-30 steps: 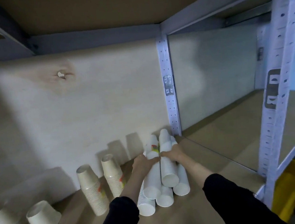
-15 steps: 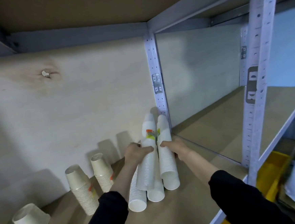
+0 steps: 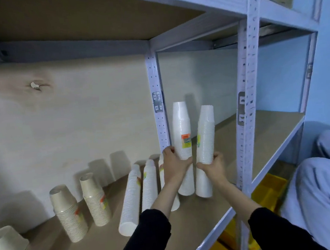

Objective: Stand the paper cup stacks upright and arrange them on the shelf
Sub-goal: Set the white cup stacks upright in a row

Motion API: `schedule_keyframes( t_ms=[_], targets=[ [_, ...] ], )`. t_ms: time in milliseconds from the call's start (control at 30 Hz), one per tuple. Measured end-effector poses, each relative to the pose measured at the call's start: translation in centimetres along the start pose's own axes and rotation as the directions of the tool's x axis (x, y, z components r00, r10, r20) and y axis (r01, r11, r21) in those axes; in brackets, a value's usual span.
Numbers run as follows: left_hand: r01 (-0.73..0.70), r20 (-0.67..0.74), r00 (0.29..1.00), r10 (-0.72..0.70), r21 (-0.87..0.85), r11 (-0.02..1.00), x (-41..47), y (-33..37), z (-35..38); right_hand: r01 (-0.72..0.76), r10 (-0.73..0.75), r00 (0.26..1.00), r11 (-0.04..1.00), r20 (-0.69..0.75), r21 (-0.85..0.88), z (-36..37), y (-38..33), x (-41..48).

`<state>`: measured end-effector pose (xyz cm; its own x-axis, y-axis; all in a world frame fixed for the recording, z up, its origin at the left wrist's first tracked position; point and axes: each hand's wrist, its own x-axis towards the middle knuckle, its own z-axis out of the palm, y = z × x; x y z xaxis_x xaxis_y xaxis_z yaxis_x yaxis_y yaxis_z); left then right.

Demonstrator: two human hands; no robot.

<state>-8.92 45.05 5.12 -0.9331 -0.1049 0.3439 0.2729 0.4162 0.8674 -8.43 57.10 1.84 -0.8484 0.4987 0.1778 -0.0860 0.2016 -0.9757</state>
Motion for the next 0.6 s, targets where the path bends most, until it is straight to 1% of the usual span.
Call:
schedule_keyframes(
  t_ms=[67, 167, 333, 467, 600],
  targets=[
    [0.006, 0.023, 1.000, -0.005, -0.053, 0.999, -0.7, -0.3, 1.2, 0.029, -0.030, 0.999, 0.999, -0.037, -0.023, -0.8, 0.6, -0.3],
    [0.015, 0.031, 0.999, -0.012, -0.105, 0.994, -1.3, -1.0, 2.7, 0.069, -0.073, 0.996, 0.995, -0.050, -0.067, -1.7, 1.4, -0.5],
    [-0.020, 0.006, 1.000, 0.021, -0.121, 0.993, -1.8, -2.2, 3.9, 0.119, -0.131, 0.988, 0.984, -0.081, -0.135, -2.4, 2.5, -0.6],
    [0.016, 0.009, 1.000, -0.015, -0.132, 0.991, -1.5, -2.9, 3.9, 0.136, -0.145, 0.988, 0.981, -0.060, -0.137, -2.5, 3.0, -0.6],
    [0.050, 0.061, 0.997, -0.044, -0.095, 0.994, -1.1, -2.8, 3.5, 0.125, -0.131, 0.991, 0.980, -0.032, -0.156, -2.4, 3.1, -0.9]
  ],
)
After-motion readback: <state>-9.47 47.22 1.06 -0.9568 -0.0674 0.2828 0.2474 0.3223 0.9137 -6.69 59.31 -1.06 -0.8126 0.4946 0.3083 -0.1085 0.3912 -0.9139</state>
